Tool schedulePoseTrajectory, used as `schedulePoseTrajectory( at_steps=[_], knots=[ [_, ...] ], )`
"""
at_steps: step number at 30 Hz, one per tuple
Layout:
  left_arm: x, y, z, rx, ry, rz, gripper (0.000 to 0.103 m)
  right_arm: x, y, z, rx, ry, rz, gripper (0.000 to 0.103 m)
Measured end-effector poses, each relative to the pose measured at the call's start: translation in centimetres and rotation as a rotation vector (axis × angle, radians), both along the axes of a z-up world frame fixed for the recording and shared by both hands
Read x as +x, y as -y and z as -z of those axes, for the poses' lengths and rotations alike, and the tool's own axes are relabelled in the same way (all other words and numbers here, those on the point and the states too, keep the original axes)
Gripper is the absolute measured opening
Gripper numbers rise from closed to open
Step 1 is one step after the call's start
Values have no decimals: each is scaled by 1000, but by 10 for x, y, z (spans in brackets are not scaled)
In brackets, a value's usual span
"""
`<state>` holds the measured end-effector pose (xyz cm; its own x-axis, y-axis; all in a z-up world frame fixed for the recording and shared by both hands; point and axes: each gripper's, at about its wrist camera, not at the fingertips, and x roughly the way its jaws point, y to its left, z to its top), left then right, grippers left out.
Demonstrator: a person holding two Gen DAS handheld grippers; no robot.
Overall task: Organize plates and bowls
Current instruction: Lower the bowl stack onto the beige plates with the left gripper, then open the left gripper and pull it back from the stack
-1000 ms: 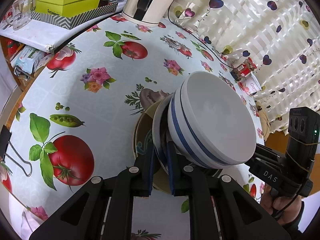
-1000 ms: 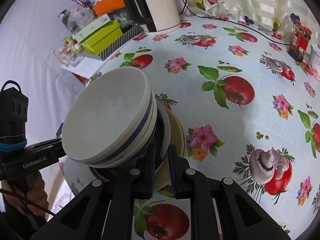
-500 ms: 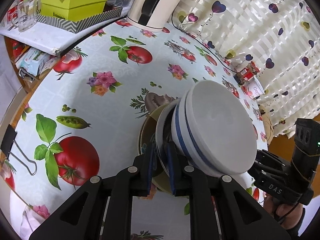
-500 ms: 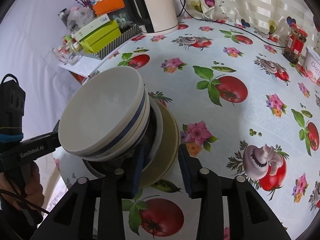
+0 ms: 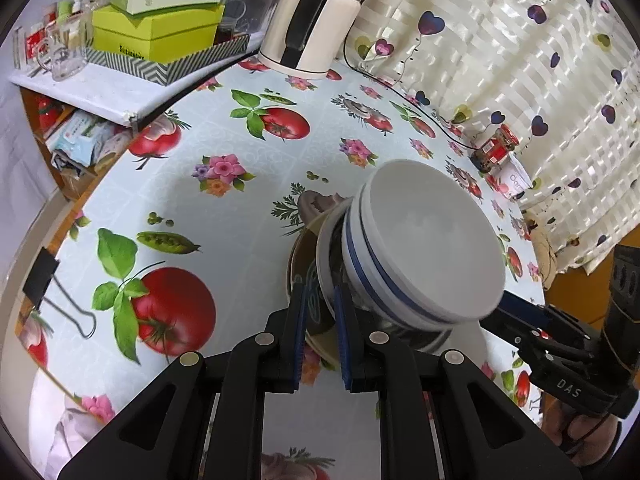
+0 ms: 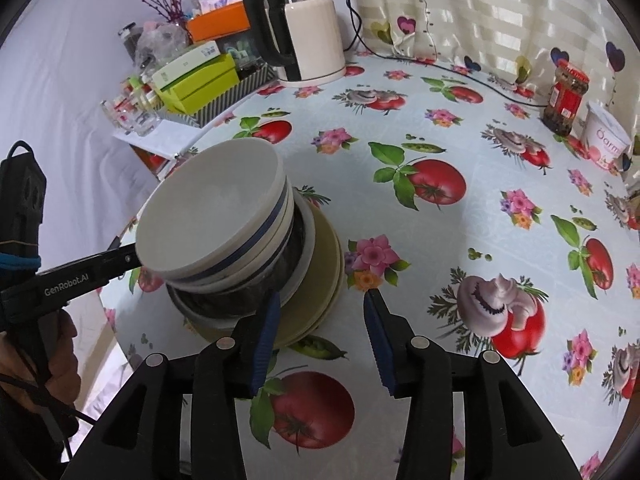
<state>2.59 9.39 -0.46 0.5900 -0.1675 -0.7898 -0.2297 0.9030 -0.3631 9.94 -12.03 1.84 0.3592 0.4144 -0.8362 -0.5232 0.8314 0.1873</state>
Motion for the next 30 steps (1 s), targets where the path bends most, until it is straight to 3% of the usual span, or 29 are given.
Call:
schedulePoseTrajectory(
  at_steps=[14,30],
  knots=[
    [-36,39,-16,148,44,28,14,-52,6,-11,-16,78,-18,55],
    [-46,56,-2,199,27,57,14,-75,4,-1,-31,77,-33,57]
  ],
)
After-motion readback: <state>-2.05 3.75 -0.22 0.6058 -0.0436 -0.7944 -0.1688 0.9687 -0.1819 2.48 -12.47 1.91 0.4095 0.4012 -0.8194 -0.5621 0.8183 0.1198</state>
